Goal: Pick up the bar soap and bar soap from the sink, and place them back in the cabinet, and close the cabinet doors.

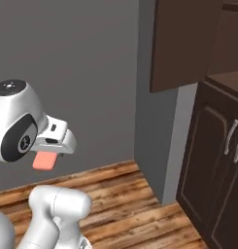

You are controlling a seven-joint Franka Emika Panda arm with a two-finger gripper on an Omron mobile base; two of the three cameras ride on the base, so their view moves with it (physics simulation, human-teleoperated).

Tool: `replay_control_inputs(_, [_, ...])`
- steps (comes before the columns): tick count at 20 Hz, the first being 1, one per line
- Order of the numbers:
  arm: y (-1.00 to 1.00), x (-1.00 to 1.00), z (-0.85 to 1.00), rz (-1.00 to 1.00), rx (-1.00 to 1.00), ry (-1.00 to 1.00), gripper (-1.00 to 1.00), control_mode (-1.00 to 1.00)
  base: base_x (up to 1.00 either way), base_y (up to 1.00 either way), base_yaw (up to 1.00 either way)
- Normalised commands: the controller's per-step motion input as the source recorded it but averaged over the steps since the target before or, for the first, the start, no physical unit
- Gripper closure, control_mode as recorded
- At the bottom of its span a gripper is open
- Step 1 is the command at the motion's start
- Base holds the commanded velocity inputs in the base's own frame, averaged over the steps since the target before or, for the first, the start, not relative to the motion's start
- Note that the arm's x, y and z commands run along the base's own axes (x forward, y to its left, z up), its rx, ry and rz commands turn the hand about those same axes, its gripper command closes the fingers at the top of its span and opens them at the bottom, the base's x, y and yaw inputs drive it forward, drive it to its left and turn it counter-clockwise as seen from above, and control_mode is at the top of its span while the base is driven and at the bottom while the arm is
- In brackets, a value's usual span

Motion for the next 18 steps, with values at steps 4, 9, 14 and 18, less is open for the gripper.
replay_control_inputs(4, [0.00, 0.00, 0.00, 0.00, 0.00, 0.00, 1.00, 1.00, 0.27, 0.00, -0.63])
replay_control_inputs(9, [0.00, 0.00, 0.00, 0.00, 0.00, 0.00, 1.00, 1.00, 0.35, 0.00, -0.65])
replay_control_inputs(14, [0.00, 0.00, 0.00, 0.00, 0.00, 0.00, 1.00, 1.00, 0.38, 0.00, -0.64])
replay_control_inputs(18, [0.00, 0.00, 0.00, 0.00, 0.00, 0.00, 1.00, 1.00, 0.41, 0.22, -0.55])
